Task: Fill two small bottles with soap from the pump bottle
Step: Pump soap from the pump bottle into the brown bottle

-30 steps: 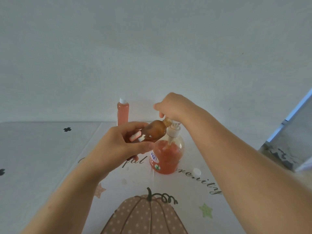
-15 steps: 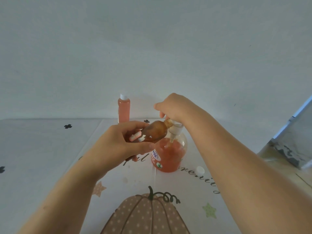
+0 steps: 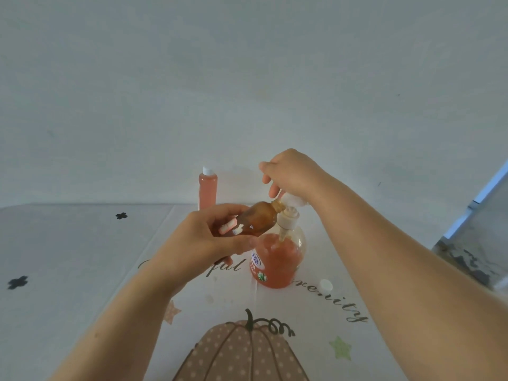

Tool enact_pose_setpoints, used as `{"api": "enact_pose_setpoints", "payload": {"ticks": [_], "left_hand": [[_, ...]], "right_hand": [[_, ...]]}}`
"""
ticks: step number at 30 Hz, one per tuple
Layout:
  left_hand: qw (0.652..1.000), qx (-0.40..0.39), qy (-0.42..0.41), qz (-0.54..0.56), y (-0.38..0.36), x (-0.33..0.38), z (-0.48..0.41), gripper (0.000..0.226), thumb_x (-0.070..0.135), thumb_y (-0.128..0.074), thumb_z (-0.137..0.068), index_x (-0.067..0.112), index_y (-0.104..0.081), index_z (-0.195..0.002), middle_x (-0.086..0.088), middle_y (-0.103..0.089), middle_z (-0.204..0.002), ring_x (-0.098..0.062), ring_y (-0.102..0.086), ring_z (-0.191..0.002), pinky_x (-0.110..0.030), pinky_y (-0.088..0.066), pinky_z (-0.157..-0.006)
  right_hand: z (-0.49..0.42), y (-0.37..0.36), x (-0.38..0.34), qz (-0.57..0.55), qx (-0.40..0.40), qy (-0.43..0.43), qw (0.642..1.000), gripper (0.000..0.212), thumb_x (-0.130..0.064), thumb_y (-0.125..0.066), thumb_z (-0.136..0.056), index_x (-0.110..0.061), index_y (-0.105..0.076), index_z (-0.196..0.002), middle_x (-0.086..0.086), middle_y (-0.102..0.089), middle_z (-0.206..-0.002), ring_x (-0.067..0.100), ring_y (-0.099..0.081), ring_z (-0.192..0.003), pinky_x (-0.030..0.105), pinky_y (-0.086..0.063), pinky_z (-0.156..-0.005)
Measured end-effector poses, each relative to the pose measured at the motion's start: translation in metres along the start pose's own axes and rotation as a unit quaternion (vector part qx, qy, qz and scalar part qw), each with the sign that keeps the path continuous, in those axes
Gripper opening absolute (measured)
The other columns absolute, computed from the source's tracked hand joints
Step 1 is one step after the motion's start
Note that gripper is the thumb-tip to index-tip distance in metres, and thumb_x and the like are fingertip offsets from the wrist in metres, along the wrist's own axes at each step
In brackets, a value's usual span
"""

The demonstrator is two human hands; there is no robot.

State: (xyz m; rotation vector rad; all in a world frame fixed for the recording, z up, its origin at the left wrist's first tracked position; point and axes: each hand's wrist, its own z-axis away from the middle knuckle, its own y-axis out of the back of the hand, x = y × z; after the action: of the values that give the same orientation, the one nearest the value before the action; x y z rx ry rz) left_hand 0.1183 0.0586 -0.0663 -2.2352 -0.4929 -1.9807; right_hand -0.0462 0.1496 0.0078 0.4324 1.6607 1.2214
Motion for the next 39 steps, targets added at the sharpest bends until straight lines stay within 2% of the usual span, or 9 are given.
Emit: {"api": "enact_pose_setpoints", "payload": {"ticks": [5, 9, 13, 15, 18, 23, 29, 39], "left_hand": [[1.000, -0.010, 0.002, 0.002, 0.000, 0.000, 0.000, 0.033, 0.009, -0.079, -0.077, 0.034, -0.076, -0.098, 0.000, -0.068, -0.069, -0.011, -0.060, -0.060, -0.017, -0.047, -0.054], [1.000, -0.021, -0.003, -0.003, 0.000, -0.001, 0.000, 0.030, 0.010, -0.078, -0.080, 0.036, -0.076, -0.095, -0.016, -0.069, -0.078, -0.019, -0.063, -0.065, -0.026, -0.054, -0.062], [1.000, -0.017, -0.004, -0.004, 0.000, -0.003, -0.001, 0.030, 0.011, -0.078, -0.079, 0.036, -0.076, -0.096, -0.007, -0.070, -0.074, -0.019, -0.065, -0.067, -0.027, -0.053, -0.062], [1.000, -0.017, 0.002, -0.004, 0.001, -0.002, -0.001, 0.029, 0.011, -0.078, -0.078, 0.033, -0.076, -0.097, -0.006, -0.070, -0.072, -0.019, -0.065, -0.065, -0.025, -0.051, -0.058], [1.000, -0.025, 0.012, -0.002, 0.003, 0.000, 0.000, 0.028, 0.011, -0.081, -0.077, 0.027, -0.074, -0.100, -0.008, -0.070, -0.070, -0.019, -0.064, -0.060, -0.021, -0.048, -0.054], [0.999, -0.033, 0.016, 0.002, 0.003, 0.002, 0.000, 0.026, 0.007, -0.074, -0.081, 0.021, -0.071, -0.103, -0.006, -0.070, -0.067, -0.013, -0.063, -0.055, -0.017, -0.046, -0.050], [0.999, -0.047, 0.021, -0.009, 0.003, -0.002, -0.002, 0.023, 0.008, -0.074, -0.082, 0.016, -0.070, -0.103, -0.002, -0.069, -0.065, -0.012, -0.062, -0.054, -0.018, -0.046, -0.049], [0.999, -0.043, 0.016, -0.015, 0.002, -0.006, -0.004, 0.025, 0.010, -0.076, -0.081, 0.021, -0.071, -0.104, -0.008, -0.071, -0.073, -0.021, -0.065, -0.063, -0.025, -0.051, -0.056]], "right_hand": [[0.001, 0.008, -0.002, -0.007, 0.023, 0.002, 1.000, 0.032, -0.027, -0.044, -0.099, -0.008, -0.070, -0.100, 0.003, -0.075, -0.076, 0.030, -0.073, -0.087, 0.041, -0.058, -0.088], [0.001, -0.006, 0.005, 0.011, 0.032, 0.003, 0.999, 0.034, -0.028, -0.045, -0.098, -0.006, -0.072, -0.102, 0.009, -0.078, -0.090, 0.026, -0.070, -0.083, 0.038, -0.055, -0.086], [-0.002, -0.011, 0.006, -0.001, 0.056, -0.022, 0.998, 0.036, -0.026, -0.045, -0.095, -0.004, -0.071, -0.104, 0.014, -0.077, -0.097, 0.024, -0.064, -0.074, 0.042, -0.055, -0.089], [-0.001, -0.012, 0.005, 0.005, 0.057, -0.033, 0.998, 0.034, -0.026, -0.044, -0.094, -0.006, -0.071, -0.101, 0.012, -0.077, -0.095, 0.027, -0.069, -0.077, 0.039, -0.056, -0.086], [0.000, -0.011, 0.003, 0.020, 0.055, -0.050, 0.997, 0.029, -0.023, -0.044, -0.092, -0.009, -0.069, -0.097, 0.008, -0.076, -0.091, 0.028, -0.072, -0.084, 0.034, -0.054, -0.077], [0.001, -0.009, 0.000, 0.059, 0.044, -0.065, 0.995, 0.026, -0.019, -0.047, -0.088, -0.013, -0.071, -0.096, 0.004, -0.076, -0.090, 0.026, -0.063, -0.071, 0.026, -0.041, -0.062], [-0.002, -0.018, 0.006, 0.071, 0.007, -0.089, 0.993, 0.030, -0.014, -0.047, -0.088, -0.014, -0.073, -0.102, 0.005, -0.073, -0.098, 0.025, -0.061, -0.079, 0.028, -0.040, -0.066], [-0.001, -0.015, 0.004, 0.073, 0.014, -0.085, 0.994, 0.029, -0.014, -0.048, -0.087, -0.014, -0.073, -0.100, 0.004, -0.073, -0.093, 0.023, -0.057, -0.068, 0.025, -0.037, -0.061]]}}
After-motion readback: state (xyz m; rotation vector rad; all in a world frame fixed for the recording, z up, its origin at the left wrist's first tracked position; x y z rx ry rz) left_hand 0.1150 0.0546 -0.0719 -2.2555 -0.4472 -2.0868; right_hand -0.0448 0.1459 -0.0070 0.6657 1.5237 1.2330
